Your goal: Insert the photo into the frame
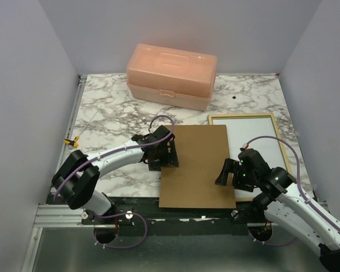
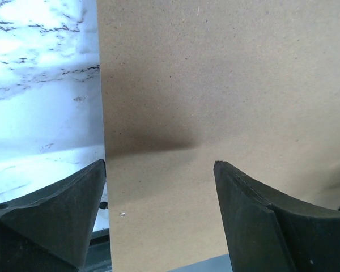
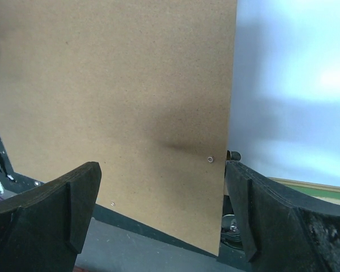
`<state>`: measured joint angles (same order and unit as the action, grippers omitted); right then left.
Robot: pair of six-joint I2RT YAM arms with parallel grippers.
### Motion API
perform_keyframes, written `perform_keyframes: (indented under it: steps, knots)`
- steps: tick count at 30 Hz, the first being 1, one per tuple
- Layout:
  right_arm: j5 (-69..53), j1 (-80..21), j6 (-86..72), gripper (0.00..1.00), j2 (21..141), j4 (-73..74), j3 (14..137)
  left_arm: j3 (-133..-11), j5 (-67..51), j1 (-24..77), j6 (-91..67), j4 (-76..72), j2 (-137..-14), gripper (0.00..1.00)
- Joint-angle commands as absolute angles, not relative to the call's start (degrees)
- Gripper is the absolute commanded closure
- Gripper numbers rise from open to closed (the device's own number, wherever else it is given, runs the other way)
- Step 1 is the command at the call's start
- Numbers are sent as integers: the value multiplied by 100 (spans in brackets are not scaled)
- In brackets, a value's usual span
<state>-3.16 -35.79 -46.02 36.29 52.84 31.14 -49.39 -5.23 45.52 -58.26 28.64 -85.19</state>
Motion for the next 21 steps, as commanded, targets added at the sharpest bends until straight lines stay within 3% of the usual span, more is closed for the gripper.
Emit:
perform_keyframes:
  steps: [1, 9, 21]
  knots:
    - [-504, -3628, -5140, 0, 3463, 5146, 2729, -5566, -56, 4616, -5696, 3891, -8258, 19]
    - [-183, -3629, -5458, 0, 3161, 5353, 2540, -5499, 582, 4494, -5450, 4947, -6783, 13]
    - [-285, -3625, -5715, 0, 3269, 4426, 1914, -4528, -638, 4482, -5504, 3975, -5025, 16]
